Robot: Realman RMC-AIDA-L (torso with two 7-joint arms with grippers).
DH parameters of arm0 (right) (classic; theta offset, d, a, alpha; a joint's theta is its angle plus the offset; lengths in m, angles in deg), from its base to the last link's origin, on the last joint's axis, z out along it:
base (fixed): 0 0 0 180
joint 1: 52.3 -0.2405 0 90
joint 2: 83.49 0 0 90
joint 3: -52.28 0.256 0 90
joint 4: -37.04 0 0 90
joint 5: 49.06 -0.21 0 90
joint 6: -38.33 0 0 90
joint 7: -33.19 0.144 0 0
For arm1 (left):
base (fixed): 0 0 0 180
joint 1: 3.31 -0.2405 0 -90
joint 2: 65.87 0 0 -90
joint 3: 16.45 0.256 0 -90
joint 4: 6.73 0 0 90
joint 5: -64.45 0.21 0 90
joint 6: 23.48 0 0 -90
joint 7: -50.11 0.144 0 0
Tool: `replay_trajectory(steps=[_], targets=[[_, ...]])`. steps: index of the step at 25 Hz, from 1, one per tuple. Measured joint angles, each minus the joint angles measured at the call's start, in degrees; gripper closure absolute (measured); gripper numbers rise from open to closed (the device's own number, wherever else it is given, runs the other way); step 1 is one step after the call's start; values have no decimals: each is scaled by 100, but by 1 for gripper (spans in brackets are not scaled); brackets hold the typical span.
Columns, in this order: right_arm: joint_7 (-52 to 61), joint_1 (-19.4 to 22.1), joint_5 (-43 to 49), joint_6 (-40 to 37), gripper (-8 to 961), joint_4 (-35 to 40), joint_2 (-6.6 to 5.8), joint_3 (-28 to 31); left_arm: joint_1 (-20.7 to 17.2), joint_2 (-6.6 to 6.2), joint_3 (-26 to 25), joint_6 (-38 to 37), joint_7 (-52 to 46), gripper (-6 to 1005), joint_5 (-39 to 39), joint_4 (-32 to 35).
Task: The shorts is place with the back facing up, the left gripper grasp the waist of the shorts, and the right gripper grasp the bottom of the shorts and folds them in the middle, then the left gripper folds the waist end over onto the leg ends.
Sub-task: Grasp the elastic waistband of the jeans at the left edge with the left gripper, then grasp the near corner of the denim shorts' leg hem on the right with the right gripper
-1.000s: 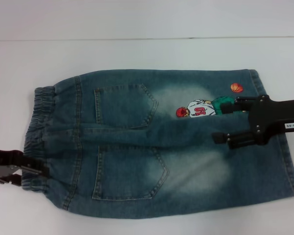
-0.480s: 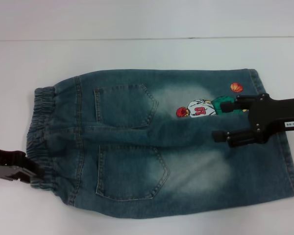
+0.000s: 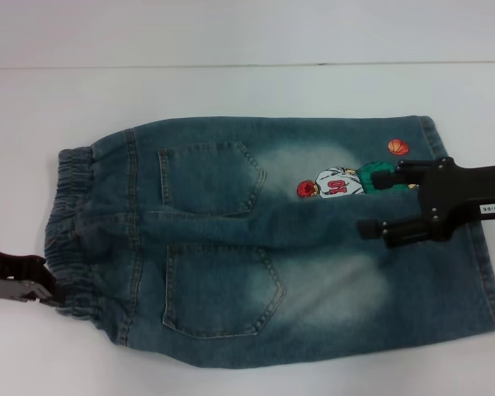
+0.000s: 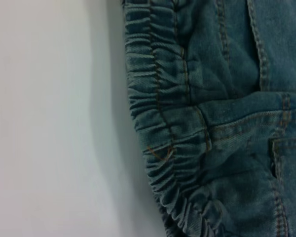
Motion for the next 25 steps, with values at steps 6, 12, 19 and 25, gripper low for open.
replay_trajectory(steps=[6, 12, 19, 25], targets=[[765, -157, 0, -211, 3, 45, -148, 3, 20, 1, 0, 18, 19, 971, -16, -30], [1648, -392, 761, -781, 3, 519, -310, 23, 123, -13, -24, 18, 72, 972, -18, 27], [1857, -673, 2338, -1359, 4, 911, -327, 208, 323, -29, -15, 38, 83, 975, -18, 71], [1821, -727, 3177, -1604, 4, 920, -371, 231, 446, -76, -24, 48, 63, 978, -17, 31]])
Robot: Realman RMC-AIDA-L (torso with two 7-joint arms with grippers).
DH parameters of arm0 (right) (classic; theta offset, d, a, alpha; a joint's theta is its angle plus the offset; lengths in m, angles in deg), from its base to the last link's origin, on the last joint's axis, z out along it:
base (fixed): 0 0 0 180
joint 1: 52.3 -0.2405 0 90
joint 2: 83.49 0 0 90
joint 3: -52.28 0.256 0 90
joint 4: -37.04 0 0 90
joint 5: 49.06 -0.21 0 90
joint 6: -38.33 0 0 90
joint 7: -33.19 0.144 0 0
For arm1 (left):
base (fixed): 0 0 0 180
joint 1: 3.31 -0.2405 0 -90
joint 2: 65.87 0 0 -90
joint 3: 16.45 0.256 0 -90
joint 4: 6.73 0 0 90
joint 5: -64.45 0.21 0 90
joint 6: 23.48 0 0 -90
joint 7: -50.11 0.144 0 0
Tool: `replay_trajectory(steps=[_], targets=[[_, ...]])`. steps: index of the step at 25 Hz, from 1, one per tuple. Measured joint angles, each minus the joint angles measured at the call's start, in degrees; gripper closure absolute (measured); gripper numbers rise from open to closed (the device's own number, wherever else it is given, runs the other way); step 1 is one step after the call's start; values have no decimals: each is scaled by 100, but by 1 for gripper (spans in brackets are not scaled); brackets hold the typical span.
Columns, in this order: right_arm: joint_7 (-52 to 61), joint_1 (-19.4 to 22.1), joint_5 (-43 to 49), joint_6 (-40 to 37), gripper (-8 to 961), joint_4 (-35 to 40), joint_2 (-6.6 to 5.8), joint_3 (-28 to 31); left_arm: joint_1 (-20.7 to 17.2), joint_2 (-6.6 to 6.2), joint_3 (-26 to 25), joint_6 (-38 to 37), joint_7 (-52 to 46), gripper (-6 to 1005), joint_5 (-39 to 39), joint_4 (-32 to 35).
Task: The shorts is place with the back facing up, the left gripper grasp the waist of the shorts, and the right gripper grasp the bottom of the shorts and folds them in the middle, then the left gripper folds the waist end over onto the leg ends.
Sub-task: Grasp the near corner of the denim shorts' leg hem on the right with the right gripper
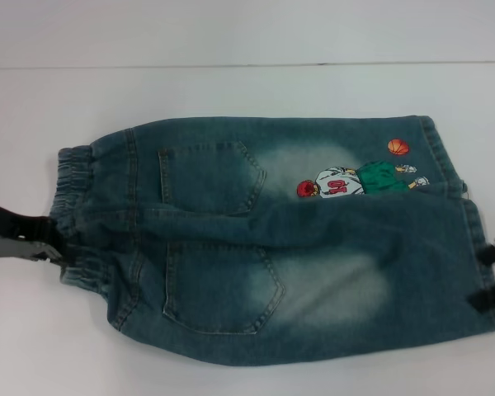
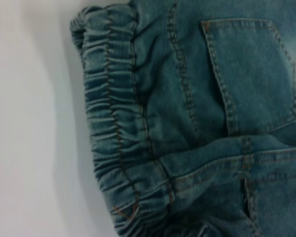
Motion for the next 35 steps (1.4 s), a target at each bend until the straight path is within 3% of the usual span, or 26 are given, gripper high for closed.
replay_trajectory(steps=[12, 21, 35], targets=[[-129, -79, 1332, -121, 5, -182, 45, -335, 214, 3, 14, 5, -33, 978, 2, -79], [-15, -129, 1409, 123, 6, -536, 64, -746, 234, 32, 14, 10, -34, 977, 1, -101], [3, -504, 1403, 544, 7, -1181, 60, -845, 205, 41, 7, 61, 6, 977, 0, -102]])
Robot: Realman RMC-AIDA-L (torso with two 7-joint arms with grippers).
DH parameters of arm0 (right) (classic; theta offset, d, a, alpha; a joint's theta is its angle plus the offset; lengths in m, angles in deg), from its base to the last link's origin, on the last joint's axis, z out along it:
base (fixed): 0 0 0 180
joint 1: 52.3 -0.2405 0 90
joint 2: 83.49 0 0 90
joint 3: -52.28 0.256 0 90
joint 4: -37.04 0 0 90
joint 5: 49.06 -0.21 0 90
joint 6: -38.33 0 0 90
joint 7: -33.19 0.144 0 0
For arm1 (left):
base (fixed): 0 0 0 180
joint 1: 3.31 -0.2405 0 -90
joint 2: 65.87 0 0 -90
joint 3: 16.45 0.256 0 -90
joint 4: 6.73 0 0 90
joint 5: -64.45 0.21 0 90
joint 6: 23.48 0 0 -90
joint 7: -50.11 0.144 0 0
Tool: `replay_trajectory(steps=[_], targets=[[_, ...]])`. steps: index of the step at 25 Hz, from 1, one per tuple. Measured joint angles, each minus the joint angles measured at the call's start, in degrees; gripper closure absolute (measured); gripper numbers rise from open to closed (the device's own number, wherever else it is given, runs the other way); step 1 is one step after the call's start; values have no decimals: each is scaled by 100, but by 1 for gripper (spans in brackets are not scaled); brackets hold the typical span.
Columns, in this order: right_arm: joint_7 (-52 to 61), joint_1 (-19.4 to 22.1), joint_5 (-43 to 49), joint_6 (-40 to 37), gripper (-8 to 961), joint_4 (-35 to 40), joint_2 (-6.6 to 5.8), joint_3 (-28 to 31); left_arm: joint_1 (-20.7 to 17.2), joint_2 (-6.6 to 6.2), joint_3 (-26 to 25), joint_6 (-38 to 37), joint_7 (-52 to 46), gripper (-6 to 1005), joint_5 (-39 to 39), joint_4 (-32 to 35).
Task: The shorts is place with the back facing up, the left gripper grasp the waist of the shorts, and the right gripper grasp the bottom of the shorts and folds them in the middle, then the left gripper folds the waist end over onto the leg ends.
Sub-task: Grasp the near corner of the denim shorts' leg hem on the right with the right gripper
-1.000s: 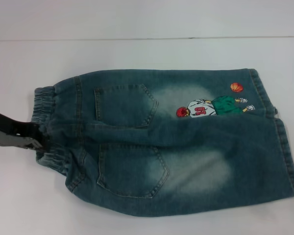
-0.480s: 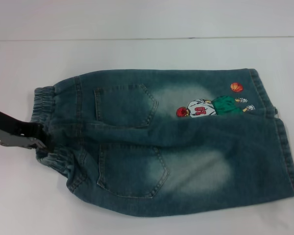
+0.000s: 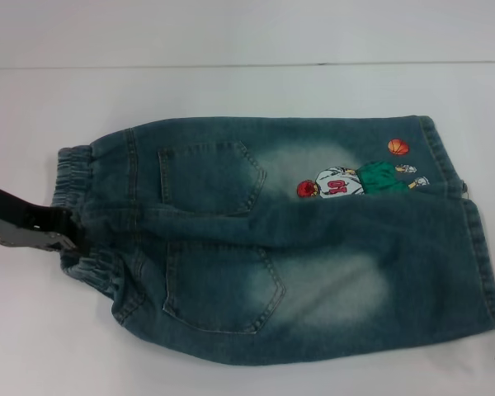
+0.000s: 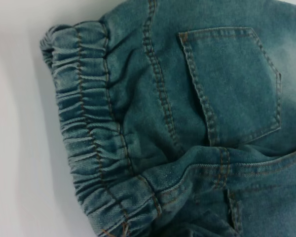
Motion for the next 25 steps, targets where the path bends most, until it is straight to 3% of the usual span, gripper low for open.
replay_trajectory(steps=[16, 25], targets=[[-43, -164, -32, 4, 8, -63, 69, 5, -19, -1, -23, 70, 35, 976, 0, -79], [-72, -167, -24, 43, 117, -72, 119, -83, -2, -9, -11, 83, 37, 976, 0, -87]])
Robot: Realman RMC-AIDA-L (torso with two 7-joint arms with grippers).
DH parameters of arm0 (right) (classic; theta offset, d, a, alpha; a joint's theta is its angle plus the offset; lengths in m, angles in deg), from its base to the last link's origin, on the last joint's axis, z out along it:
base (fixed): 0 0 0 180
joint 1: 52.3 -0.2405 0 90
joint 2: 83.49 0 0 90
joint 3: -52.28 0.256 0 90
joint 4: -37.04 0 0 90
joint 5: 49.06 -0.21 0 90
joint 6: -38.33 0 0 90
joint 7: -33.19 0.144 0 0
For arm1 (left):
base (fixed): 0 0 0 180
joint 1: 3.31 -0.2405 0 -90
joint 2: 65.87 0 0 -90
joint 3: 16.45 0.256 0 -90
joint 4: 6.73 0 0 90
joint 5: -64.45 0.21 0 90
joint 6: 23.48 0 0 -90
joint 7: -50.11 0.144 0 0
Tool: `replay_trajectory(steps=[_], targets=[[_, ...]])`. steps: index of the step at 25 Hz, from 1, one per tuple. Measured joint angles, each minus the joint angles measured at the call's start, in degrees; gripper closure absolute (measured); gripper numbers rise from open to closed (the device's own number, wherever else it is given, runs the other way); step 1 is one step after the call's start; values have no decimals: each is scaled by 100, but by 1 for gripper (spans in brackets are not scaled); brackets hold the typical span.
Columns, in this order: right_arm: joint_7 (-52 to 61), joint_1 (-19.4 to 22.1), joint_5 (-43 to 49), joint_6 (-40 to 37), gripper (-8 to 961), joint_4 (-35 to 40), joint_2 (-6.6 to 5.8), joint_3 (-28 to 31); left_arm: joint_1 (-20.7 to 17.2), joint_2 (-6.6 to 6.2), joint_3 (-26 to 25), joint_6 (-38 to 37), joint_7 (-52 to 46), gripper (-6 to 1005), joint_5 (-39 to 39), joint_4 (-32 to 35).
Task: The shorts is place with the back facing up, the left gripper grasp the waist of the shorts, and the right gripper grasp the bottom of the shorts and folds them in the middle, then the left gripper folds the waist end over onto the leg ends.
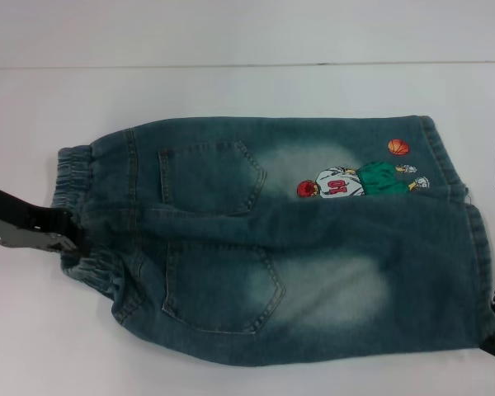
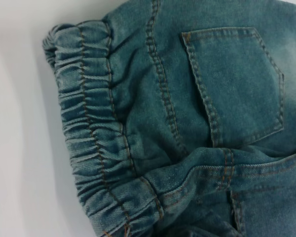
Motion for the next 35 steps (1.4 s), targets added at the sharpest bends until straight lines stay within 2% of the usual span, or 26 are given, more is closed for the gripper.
replay_trajectory(steps=[2, 4, 15, 21, 25, 27, 29, 35], targets=[[-1, -6, 12, 17, 141, -2, 1, -4, 1, 0, 1, 0, 0, 976, 0, 0], [-2, -7, 18, 28, 361, -4, 11, -13, 1, 0, -5, 0, 0, 976, 0, 0], [-2, -8, 31, 129, 855, -81, 17, -20, 23, -15, -7, -3, 0, 976, 0, -12], [-2, -7, 37, 209, 937, -156, 17, -50, 35, -33, -10, 0, 0, 975, 0, -57], [-45, 20, -31, 205, 937, -164, -27, 54, 49, -51, -28, -43, -1, 975, -10, -51], [-105, 52, -145, 172, 937, -164, -87, 243, 54, -71, -32, -67, -7, 975, -66, -36], [-170, 90, -297, 124, 937, -164, -172, 515, 57, -155, -48, -136, -40, 975, -264, -37], [-353, 322, -1313, 6, 938, -247, -469, 1784, 103, -339, -541, -301, -42, 975, -561, -68]])
